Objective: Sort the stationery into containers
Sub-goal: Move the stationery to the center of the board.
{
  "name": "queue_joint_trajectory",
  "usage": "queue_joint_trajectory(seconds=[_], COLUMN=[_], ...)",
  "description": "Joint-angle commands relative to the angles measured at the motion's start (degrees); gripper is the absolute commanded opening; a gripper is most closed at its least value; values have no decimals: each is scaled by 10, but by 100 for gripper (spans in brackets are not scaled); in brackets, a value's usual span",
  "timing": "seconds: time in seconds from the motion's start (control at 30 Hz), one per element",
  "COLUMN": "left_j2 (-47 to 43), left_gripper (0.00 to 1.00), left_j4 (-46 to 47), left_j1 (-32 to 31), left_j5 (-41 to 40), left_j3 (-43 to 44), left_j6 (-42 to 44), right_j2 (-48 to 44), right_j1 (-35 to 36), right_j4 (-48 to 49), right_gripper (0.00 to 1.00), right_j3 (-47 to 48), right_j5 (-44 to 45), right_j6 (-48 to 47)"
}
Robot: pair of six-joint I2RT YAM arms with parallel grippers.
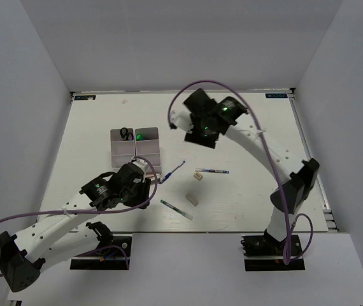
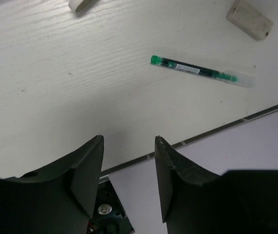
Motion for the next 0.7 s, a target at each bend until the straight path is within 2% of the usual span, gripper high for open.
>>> queue_joint_trajectory(seconds=[0.0, 0.03, 0.07, 0.1, 0.13, 0.17, 0.2, 0.3, 0.47, 0.53, 0.67], left_j2=[12, 19, 29, 36, 49, 64, 73, 137, 256, 269, 282], left_gripper=[57, 57, 56, 56, 56, 57, 57, 68, 71, 73, 72], left_j4=[37, 41, 46, 45, 52, 63, 76, 95, 106, 135, 161], left_j1=[-45, -54, -74, -80, -87, -107, -116, -146, -152, -154, -155], left_j5=[-93, -121, -165, -182, -191, -199, -229, -285, -317, -329, -336], left_j3=[3, -4, -12, -12, -18, -17, -15, 13, 72, 68, 62], left_j6=[-92, -151, -202, -235, -285, -317, -330, -346, -340, -329, -299], right_j2=[-83, -102, -121, -176, -191, -205, -237, -274, -343, -355, -372], right_j1=[-82, -92, -119, -126, -131, -135, -146, -173, -207, -220, -237], right_j4=[-100, -84, -12, 10, 46, 77, 91, 148, 217, 231, 250], right_gripper=[47, 40, 31, 31, 34, 40, 55, 71, 72, 72, 72], right_j3=[-54, -137, -173, -205, -300, -325, -367, -444, -530, -556, -582], right_j5=[-190, -228, -239, -243, -258, -264, -268, -296, -332, -349, -367], right_j6=[83, 87, 90, 101, 103, 106, 123, 151, 176, 182, 184])
